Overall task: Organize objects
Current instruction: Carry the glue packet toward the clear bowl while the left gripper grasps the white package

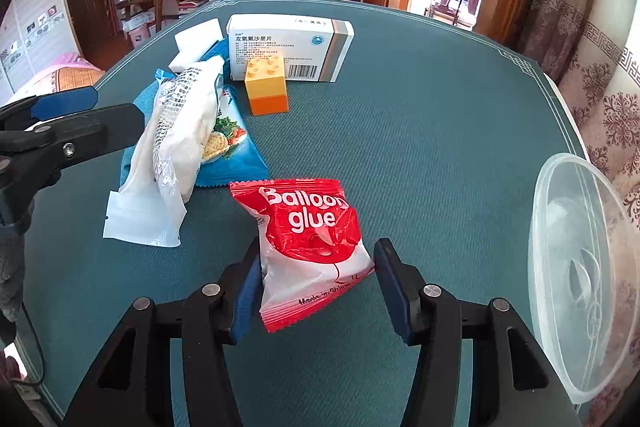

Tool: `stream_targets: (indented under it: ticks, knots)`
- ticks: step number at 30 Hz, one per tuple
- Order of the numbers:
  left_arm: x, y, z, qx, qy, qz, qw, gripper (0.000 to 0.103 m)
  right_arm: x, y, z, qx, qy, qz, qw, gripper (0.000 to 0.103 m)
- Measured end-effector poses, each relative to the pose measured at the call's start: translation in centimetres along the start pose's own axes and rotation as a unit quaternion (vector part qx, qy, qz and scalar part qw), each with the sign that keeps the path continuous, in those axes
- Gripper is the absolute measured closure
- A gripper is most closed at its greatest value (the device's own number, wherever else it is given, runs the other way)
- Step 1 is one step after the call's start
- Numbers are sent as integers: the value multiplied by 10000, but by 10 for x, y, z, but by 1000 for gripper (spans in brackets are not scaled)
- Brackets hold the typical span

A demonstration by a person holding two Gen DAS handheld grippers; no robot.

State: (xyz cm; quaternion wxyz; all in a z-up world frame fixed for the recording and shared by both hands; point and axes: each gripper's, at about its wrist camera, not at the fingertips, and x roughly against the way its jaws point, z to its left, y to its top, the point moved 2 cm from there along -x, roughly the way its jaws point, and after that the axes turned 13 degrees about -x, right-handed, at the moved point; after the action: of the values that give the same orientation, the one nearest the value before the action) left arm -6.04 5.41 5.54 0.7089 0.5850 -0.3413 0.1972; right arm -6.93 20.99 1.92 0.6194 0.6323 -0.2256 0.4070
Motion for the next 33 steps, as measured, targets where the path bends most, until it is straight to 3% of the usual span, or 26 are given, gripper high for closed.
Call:
stream_targets:
  ticks: [5, 9, 13, 15, 23, 33]
  knots:
    - [-16, 6, -7, 3, -2, 153, 9999, 3, 21, 1, -15, -184, -22, -182, 9997, 48]
    - [-32, 5, -9, 107, -60, 410, 9991, 23, 38, 3, -28, -359, -88, -356, 9987, 48]
    - [-35, 6, -12, 111, 56, 418, 9990, 34, 52, 6, -42, -525, -112, -525, 9972, 48]
    - [-38, 5, -11, 164, -32, 504, 9986, 49, 58, 8, -48, -598, -120, -599, 9963, 48]
    - [-27, 3, -17, 133, -35, 440, 9989, 53, 70, 8, -83, -1027, -246, -741, 9916, 48]
    - [1, 29, -48, -275, -212, 18, 9994, 53, 86, 5, -140, -1579, -703, -887, 9809, 48]
